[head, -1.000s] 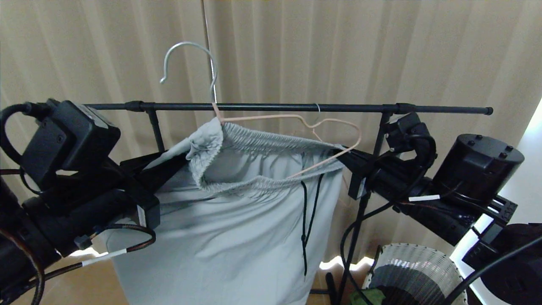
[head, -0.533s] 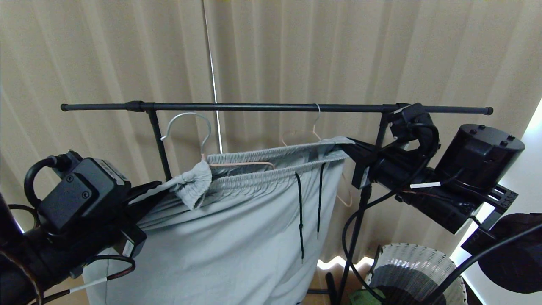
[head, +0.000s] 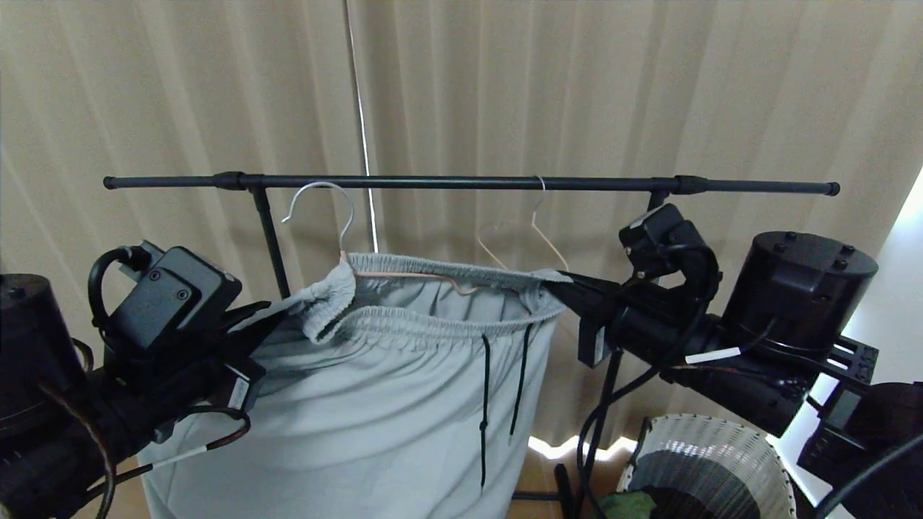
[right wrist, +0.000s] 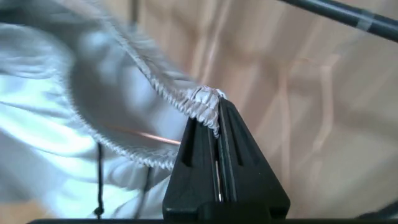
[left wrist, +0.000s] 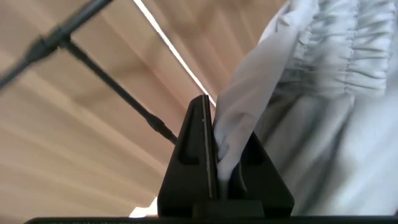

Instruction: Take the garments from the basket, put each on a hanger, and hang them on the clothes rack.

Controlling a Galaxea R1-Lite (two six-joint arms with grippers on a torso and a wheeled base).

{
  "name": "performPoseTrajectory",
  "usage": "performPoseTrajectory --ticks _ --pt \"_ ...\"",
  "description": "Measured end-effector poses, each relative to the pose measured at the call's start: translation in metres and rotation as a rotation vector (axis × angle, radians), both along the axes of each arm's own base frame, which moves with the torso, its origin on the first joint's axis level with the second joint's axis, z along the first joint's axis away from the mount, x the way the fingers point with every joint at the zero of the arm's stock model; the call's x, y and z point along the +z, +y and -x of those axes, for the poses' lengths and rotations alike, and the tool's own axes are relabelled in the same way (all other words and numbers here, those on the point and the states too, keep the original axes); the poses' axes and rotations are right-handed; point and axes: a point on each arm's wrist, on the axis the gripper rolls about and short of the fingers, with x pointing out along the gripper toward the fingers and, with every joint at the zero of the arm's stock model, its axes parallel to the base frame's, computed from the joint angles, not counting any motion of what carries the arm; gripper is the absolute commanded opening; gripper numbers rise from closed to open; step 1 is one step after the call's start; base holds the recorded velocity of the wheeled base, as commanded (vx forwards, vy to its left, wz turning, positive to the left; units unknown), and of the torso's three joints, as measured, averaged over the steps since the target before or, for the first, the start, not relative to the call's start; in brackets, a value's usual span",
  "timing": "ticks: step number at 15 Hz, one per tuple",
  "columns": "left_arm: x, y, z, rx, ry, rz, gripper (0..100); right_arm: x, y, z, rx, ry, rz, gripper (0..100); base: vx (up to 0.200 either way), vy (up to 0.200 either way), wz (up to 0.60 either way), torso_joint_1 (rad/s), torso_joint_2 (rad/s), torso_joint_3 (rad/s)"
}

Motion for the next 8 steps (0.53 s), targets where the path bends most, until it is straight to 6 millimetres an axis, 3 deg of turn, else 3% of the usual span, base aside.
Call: performPoseTrajectory --ticks 1,5,8 --pt "0.0 -0.004 -0.002 0.013 0.005 0.018 0 -0.001 0.004 0.008 0.027 0.008 0.013 100 0.0 0.0 0.0 0.0 0.0 0.0" --pt "0.003 -0.012 -0.009 0.007 0.003 0.035 0 -0.012 0.006 0.036 0.098 0.013 0.096 100 0.0 0.0 0.0 0.0 0.0 0.0" --pt "0.002 -0.021 -0.007 -0.029 0.015 0.076 0 -0.015 0.004 0.042 0.116 -0.015 0.152 100 0.0 0.0 0.0 0.0 0.0 0.0"
